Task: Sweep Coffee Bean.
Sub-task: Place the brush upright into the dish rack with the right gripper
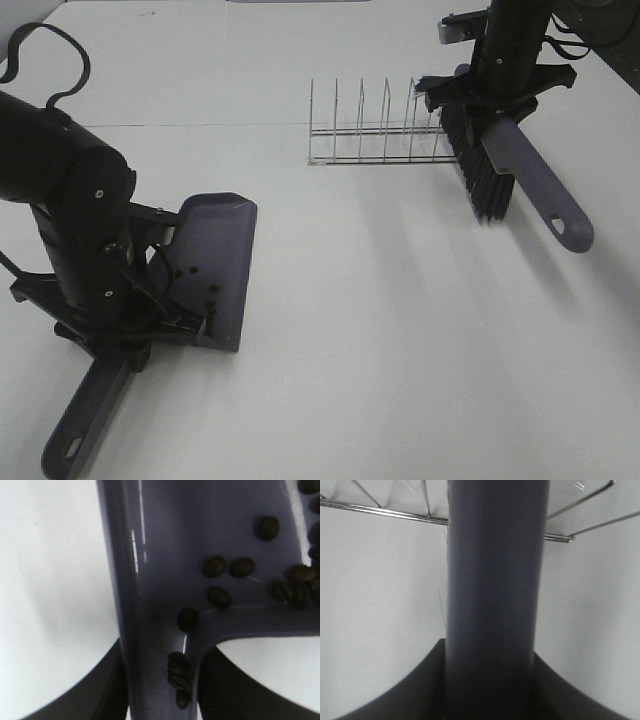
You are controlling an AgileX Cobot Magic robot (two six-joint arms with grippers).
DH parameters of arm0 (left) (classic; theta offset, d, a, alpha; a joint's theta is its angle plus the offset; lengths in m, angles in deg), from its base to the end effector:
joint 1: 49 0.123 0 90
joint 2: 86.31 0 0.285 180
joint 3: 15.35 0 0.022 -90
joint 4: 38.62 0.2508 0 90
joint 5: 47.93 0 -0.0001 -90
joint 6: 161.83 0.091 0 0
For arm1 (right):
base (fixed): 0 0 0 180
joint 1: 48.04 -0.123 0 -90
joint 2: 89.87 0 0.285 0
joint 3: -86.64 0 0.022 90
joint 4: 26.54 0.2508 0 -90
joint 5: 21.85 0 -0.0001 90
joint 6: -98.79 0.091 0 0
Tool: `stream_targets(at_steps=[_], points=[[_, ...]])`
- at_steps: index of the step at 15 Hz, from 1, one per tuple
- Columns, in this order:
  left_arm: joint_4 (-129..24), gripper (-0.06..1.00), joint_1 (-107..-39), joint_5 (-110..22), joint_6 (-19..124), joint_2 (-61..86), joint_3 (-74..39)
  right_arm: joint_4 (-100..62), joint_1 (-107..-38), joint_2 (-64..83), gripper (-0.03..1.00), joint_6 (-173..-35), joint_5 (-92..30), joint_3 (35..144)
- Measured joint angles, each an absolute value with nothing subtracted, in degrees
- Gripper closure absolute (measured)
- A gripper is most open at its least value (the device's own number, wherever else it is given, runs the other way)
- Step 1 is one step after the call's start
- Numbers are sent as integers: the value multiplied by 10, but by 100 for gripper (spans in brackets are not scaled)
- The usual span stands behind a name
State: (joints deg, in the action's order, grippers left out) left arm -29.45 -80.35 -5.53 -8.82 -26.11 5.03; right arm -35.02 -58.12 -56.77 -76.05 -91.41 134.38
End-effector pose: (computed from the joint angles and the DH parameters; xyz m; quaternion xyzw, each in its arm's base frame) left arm 0.2746 -0.1558 0.1014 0.0981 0.9935 0.0568 0.0060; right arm 0.5021 0.0765 0.1721 -0.0615 0.9907 -0.0579 0.1066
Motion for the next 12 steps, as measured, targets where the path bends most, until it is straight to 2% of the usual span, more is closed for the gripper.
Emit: stream_targets(at_steps=[7,12], points=[[-294,58,-803,-56,-88,-261,50,-356,-580,-504,67,-759,-917,1343],[-294,58,-803,-58,-86,-261,50,-335,-580,-482,67,-760,-918,1230]])
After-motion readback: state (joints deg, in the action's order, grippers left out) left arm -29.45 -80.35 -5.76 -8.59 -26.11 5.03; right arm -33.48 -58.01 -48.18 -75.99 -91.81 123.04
